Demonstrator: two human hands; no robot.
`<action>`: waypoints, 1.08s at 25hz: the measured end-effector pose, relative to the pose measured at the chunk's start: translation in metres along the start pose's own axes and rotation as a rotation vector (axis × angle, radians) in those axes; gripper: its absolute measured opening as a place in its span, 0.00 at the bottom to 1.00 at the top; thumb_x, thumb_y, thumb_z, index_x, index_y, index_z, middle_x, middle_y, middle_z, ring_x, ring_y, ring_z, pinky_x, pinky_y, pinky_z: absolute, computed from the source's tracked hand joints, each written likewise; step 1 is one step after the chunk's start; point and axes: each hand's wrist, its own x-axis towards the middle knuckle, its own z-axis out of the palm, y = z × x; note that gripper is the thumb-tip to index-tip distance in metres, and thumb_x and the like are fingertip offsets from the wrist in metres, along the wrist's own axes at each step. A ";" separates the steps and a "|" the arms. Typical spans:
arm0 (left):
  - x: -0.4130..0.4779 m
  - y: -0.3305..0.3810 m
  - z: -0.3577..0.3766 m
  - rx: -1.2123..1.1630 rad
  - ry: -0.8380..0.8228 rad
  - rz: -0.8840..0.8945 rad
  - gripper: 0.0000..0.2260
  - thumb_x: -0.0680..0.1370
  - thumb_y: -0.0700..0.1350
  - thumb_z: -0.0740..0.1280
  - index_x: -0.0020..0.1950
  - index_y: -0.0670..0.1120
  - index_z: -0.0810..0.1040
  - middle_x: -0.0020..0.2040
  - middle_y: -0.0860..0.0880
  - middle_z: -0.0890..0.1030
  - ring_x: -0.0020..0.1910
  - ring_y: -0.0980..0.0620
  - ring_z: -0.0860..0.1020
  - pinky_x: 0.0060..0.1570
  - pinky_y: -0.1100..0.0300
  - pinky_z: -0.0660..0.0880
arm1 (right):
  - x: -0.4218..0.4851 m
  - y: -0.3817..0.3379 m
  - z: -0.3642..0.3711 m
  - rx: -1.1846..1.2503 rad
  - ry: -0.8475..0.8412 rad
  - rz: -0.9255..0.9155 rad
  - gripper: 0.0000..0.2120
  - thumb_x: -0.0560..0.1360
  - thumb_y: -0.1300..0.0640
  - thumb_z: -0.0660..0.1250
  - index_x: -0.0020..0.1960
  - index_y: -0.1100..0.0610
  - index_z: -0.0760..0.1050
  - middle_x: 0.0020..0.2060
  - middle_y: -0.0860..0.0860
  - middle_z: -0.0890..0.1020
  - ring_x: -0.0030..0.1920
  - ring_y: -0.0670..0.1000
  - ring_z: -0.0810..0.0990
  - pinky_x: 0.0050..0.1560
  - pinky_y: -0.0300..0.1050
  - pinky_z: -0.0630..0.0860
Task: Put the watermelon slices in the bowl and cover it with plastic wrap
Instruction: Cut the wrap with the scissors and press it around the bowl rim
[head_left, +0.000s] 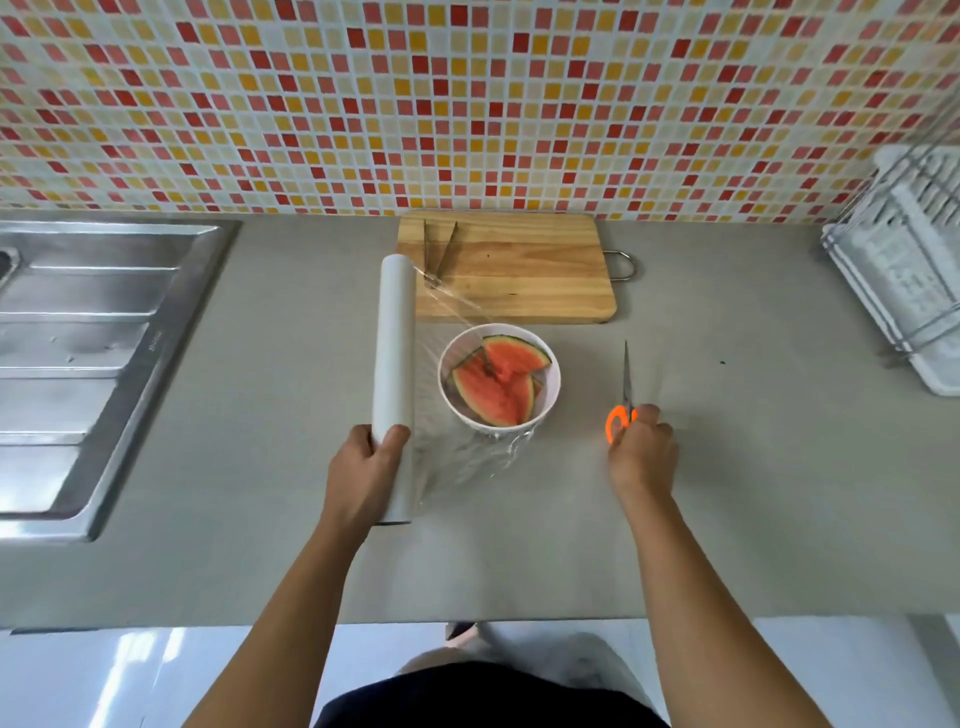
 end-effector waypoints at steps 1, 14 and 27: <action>0.000 0.001 -0.001 -0.015 -0.027 -0.015 0.16 0.67 0.60 0.62 0.43 0.48 0.73 0.40 0.49 0.76 0.37 0.51 0.75 0.30 0.58 0.72 | -0.005 -0.002 -0.003 0.066 0.000 -0.028 0.15 0.79 0.57 0.57 0.61 0.66 0.66 0.53 0.69 0.75 0.54 0.67 0.74 0.51 0.53 0.69; -0.012 0.016 -0.015 -0.162 -0.192 -0.055 0.16 0.79 0.53 0.62 0.58 0.42 0.73 0.47 0.43 0.75 0.40 0.45 0.77 0.24 0.56 0.75 | -0.104 -0.057 0.003 0.851 -0.546 -0.341 0.14 0.74 0.59 0.65 0.53 0.41 0.72 0.37 0.41 0.80 0.41 0.43 0.78 0.49 0.38 0.72; -0.020 0.003 -0.023 -0.290 -0.318 -0.094 0.18 0.80 0.54 0.61 0.58 0.40 0.73 0.49 0.42 0.77 0.41 0.44 0.79 0.26 0.53 0.78 | -0.200 -0.018 0.021 0.763 -0.775 -0.189 0.16 0.74 0.56 0.66 0.61 0.53 0.70 0.38 0.45 0.78 0.38 0.43 0.77 0.44 0.37 0.73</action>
